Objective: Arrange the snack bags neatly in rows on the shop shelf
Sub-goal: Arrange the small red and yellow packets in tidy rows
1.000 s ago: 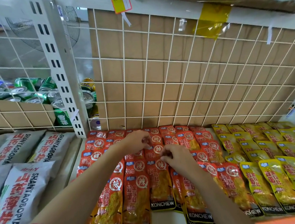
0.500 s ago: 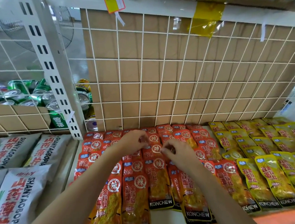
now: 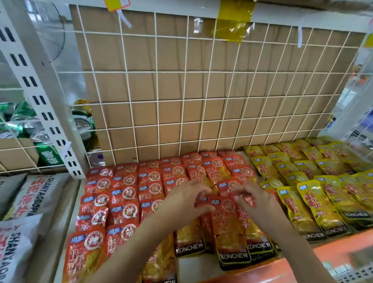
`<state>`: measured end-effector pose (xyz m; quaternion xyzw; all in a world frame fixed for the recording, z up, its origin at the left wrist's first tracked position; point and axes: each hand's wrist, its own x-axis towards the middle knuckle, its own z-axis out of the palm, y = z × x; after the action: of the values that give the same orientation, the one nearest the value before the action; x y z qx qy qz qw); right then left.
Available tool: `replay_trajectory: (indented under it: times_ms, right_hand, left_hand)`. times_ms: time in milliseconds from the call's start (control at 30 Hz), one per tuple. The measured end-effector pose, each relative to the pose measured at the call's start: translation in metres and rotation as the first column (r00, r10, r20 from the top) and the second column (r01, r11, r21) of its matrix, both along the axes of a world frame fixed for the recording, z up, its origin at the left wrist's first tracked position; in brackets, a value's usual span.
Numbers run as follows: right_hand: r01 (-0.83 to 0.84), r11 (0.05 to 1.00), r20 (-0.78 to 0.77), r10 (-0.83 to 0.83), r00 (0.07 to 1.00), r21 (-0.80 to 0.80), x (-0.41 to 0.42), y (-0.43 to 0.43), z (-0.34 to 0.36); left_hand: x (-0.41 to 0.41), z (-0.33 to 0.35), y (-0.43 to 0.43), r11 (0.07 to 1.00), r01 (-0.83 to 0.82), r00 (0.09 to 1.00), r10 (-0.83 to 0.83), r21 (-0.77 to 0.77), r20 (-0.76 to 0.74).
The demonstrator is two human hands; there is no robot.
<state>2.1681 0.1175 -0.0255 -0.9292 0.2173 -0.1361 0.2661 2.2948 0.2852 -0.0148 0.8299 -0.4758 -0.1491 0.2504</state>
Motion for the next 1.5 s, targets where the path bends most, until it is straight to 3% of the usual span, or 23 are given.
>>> replay_trajectory:
  times_ms: [100,200,300,500,600,767,1100,1267,1500]
  right_hand:
    - [-0.024,0.998,0.011,0.025,1.0,-0.062,-0.012,0.007,-0.005]
    - [-0.032,0.996,-0.004,0.032,0.999,-0.079,-0.016,0.012,-0.007]
    - [-0.001,1.0,-0.013,0.0,1.0,-0.028,-0.018,0.015,-0.01]
    - [0.005,0.999,0.046,-0.007,0.999,0.048,-0.021,0.017,-0.01]
    - [-0.017,0.999,0.063,0.015,0.998,0.039,-0.019,0.017,-0.007]
    - [-0.103,0.995,0.02,0.104,0.994,-0.007,-0.013,0.02,-0.005]
    - [-0.235,0.957,-0.069,0.227,0.972,-0.17,0.007,0.039,-0.013]
    - [-0.313,0.937,-0.128,0.296,0.947,-0.153,0.012,0.047,-0.02]
    - [-0.346,0.927,-0.094,0.335,0.938,-0.147,0.016,0.054,-0.024]
  left_hand:
    - [-0.012,0.001,-0.008,0.988,-0.026,0.998,0.018,0.15,0.055]
    - [-0.015,-0.004,-0.014,0.988,-0.006,0.997,-0.006,0.151,0.073]
    - [-0.015,-0.006,-0.015,0.997,-0.018,1.0,0.016,0.08,0.025]
    - [-0.015,-0.009,-0.012,0.966,-0.086,0.994,0.067,-0.246,-0.081]
    - [-0.01,-0.006,-0.006,0.955,-0.114,0.975,0.055,-0.275,-0.213]
    - [0.006,0.0,0.019,0.939,-0.157,0.97,0.088,-0.306,-0.227]
    - [0.004,-0.013,0.061,0.959,-0.229,0.973,0.226,-0.168,-0.042]
    - [0.002,-0.027,0.06,0.974,-0.189,0.97,0.205,-0.125,0.131]
    - [0.001,-0.036,0.061,0.97,-0.225,0.958,0.238,-0.094,0.162]
